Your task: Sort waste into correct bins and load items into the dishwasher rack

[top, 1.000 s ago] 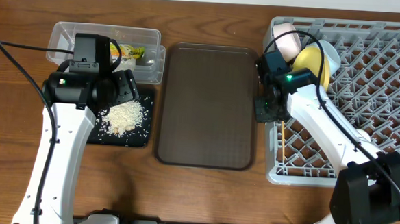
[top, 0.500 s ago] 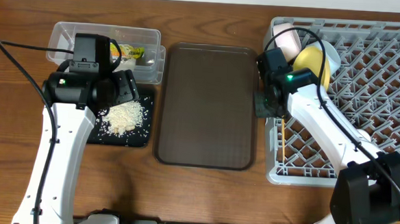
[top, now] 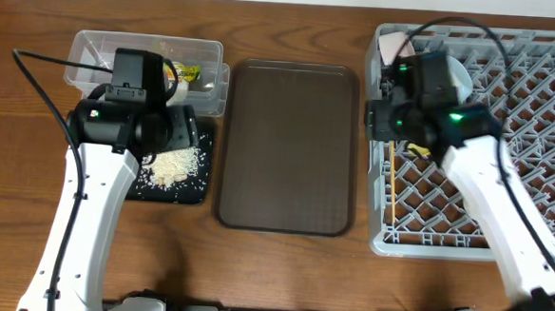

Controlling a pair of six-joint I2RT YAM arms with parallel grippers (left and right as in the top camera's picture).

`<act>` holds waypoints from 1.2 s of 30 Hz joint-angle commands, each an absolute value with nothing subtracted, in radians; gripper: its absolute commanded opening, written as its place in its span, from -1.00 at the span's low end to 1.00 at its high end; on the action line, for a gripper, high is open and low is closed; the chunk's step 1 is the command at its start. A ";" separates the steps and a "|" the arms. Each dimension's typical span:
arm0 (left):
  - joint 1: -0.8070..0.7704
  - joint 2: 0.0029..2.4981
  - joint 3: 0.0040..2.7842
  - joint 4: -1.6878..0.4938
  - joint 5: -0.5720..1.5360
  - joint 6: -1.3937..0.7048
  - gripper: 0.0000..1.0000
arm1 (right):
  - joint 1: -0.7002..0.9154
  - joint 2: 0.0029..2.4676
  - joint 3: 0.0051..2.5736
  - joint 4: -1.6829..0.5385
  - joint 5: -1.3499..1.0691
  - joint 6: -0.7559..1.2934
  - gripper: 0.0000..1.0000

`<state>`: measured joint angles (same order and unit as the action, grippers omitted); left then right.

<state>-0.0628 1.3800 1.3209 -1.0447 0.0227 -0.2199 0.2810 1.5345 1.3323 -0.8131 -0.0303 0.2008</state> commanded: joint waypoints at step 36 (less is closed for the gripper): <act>-0.065 0.909 0.935 -0.813 0.015 -0.207 0.85 | 0.250 0.895 0.818 -0.717 0.018 0.257 0.99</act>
